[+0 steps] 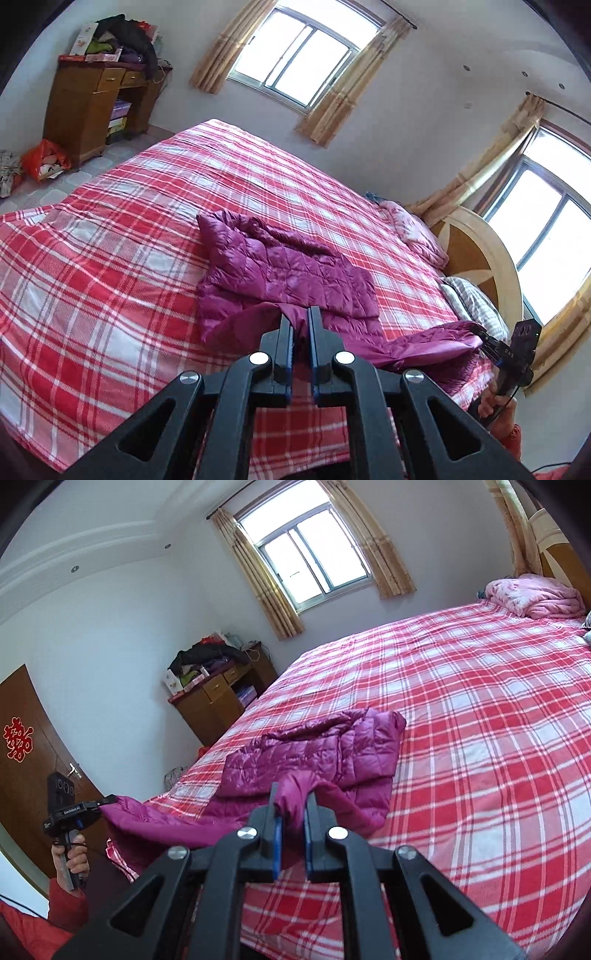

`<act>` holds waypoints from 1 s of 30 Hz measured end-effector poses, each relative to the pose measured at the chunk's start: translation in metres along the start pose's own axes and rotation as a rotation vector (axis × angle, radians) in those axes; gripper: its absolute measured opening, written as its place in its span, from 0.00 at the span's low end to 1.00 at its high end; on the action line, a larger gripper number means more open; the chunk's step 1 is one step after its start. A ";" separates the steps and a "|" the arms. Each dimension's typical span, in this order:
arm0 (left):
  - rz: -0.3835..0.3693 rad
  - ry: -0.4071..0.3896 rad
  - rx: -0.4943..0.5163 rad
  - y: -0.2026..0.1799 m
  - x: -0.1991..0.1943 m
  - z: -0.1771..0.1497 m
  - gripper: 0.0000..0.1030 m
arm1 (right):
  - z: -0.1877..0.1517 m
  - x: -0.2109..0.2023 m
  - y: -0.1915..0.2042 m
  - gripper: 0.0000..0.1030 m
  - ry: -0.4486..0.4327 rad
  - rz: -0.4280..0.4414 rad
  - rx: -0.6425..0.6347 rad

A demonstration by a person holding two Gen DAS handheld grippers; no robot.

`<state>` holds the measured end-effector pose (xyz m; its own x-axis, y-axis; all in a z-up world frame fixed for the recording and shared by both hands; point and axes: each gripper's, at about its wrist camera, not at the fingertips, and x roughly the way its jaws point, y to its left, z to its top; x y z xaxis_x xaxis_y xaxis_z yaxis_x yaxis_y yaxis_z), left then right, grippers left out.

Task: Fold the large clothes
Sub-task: 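Lift the hem with both tools and carry it toward the collar, then lay the hem down over the collar end with both tools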

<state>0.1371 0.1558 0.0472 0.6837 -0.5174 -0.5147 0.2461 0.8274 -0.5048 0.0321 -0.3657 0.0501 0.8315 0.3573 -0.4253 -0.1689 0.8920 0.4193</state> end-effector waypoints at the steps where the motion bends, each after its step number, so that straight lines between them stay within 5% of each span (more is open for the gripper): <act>1: 0.006 -0.004 -0.008 0.001 0.008 0.009 0.06 | 0.010 0.012 -0.001 0.11 0.001 -0.015 -0.010; 10: 0.143 0.015 -0.089 0.024 0.123 0.089 0.06 | 0.079 0.129 -0.040 0.11 0.030 -0.130 0.065; 16: 0.252 0.058 -0.180 0.059 0.213 0.122 0.06 | 0.096 0.215 -0.086 0.11 0.089 -0.226 0.149; 27: 0.424 0.110 -0.155 0.088 0.312 0.133 0.06 | 0.084 0.305 -0.143 0.12 0.169 -0.333 0.193; 30: 0.476 0.145 -0.186 0.104 0.332 0.121 0.09 | 0.072 0.319 -0.150 0.28 0.190 -0.365 0.177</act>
<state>0.4730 0.0965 -0.0929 0.5846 -0.1296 -0.8009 -0.2034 0.9322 -0.2993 0.3606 -0.4060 -0.0906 0.7049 0.0875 -0.7039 0.2243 0.9140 0.3382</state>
